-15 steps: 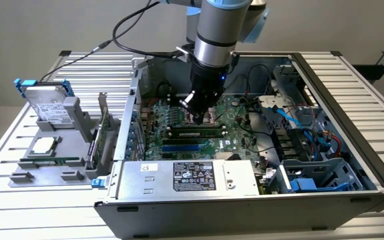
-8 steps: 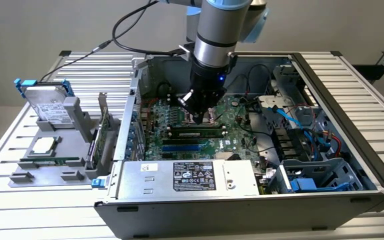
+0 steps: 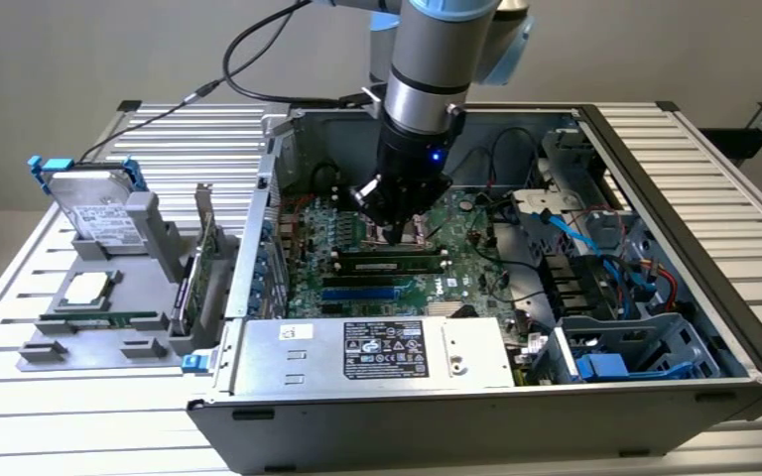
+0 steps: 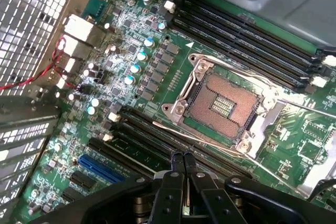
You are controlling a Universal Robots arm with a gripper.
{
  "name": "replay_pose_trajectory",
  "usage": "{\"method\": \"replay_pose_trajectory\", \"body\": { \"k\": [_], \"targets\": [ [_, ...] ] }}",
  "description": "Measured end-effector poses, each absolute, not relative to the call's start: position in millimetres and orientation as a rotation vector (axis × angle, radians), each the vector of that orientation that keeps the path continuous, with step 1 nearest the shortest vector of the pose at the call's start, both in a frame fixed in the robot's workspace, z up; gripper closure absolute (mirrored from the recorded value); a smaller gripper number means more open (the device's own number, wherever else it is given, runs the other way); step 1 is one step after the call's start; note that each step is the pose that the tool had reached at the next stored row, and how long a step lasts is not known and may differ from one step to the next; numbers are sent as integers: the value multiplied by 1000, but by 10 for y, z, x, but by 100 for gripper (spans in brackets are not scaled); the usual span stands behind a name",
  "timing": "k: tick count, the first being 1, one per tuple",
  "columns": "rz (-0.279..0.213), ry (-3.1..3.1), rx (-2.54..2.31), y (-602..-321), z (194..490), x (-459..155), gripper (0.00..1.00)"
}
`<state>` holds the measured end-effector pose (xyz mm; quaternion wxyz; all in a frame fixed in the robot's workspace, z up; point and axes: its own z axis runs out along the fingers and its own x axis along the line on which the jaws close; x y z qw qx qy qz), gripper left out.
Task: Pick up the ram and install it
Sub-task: 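Press down the ram until it locks into place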
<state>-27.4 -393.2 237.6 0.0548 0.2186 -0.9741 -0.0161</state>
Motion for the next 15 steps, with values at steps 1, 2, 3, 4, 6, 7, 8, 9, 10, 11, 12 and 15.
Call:
{"method": "replay_pose_trajectory", "body": {
  "k": [1, 2, 3, 4, 6, 7, 8, 9, 10, 11, 12, 15],
  "targets": [
    [-50, -2961, 649, -3932, 2376, -274, 90],
    [-51, -2965, 635, -3932, 2376, -274, 90],
    [-52, -2968, 620, -3932, 2377, -274, 90],
    [-52, -2972, 603, -3932, 2378, -274, 90],
    [-54, -2979, 569, -3932, 2380, -274, 90],
    [-55, -2982, 552, -3932, 2381, -274, 90],
    [-56, -2986, 534, -3932, 2381, -274, 90],
    [-57, -2989, 518, -3932, 2381, -274, 90],
    [-58, -2991, 502, -3932, 2381, -274, 90],
    [-59, -2994, 487, -3932, 2382, -274, 90],
    [-59, -2996, 473, -3932, 2382, -274, 90],
    [-61, -3004, 432, -3932, 2382, -274, 90]
  ]
}}
